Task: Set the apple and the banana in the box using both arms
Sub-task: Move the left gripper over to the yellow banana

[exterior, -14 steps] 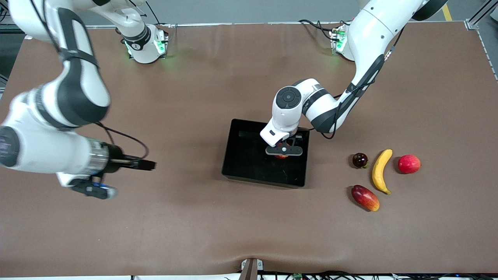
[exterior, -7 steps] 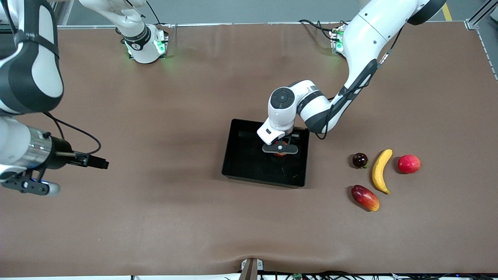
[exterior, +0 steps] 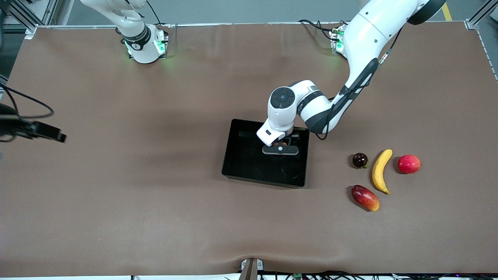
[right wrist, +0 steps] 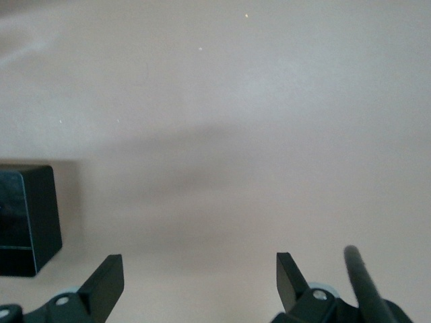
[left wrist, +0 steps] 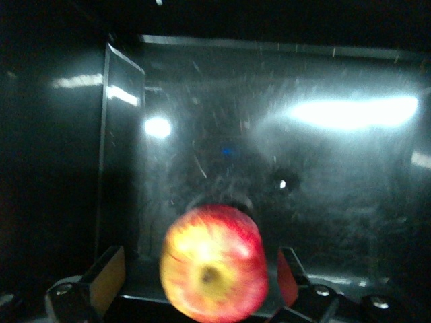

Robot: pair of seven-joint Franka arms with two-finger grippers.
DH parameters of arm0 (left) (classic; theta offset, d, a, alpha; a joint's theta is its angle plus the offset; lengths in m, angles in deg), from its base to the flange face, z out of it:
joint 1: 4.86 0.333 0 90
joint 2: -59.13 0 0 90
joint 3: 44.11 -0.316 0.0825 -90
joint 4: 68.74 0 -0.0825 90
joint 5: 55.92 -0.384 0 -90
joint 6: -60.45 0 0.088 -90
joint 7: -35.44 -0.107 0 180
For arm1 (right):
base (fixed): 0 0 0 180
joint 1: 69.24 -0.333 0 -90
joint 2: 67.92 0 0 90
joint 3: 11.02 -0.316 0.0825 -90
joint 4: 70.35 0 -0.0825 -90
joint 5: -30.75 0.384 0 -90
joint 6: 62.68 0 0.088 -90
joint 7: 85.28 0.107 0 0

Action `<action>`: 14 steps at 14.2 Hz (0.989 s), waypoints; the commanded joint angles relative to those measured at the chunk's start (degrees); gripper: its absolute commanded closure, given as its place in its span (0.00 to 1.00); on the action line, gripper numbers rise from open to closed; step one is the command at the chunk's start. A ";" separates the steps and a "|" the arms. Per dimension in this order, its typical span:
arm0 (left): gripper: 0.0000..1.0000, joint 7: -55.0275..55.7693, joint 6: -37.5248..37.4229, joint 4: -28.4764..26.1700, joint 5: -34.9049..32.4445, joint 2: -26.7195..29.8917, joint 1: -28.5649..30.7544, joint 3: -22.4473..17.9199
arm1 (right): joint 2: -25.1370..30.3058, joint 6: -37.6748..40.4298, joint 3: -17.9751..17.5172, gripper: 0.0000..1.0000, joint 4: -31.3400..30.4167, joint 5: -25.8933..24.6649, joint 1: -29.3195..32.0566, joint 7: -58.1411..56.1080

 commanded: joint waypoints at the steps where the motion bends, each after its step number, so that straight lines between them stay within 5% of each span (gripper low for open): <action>1: 0.00 -2.76 -5.03 2.14 -1.32 4.07 1.65 0.08 | 8.41 -2.98 -0.84 0.00 -11.02 -0.36 1.08 -1.04; 4: 0.00 -11.73 -7.86 3.83 2.17 7.32 6.13 0.43 | 14.84 -7.12 -1.10 0.00 -20.97 -0.36 0.46 -1.13; 8: 0.00 -30.68 -14.62 3.48 7.90 12.07 15.34 0.43 | 17.57 -5.37 -1.28 0.00 -24.49 -1.49 -1.29 -1.13; 14: 0.00 -49.06 -13.06 -0.57 8.34 11.82 27.48 0.52 | 18.99 -8.00 -0.93 0.00 -25.65 -4.22 -3.06 -5.24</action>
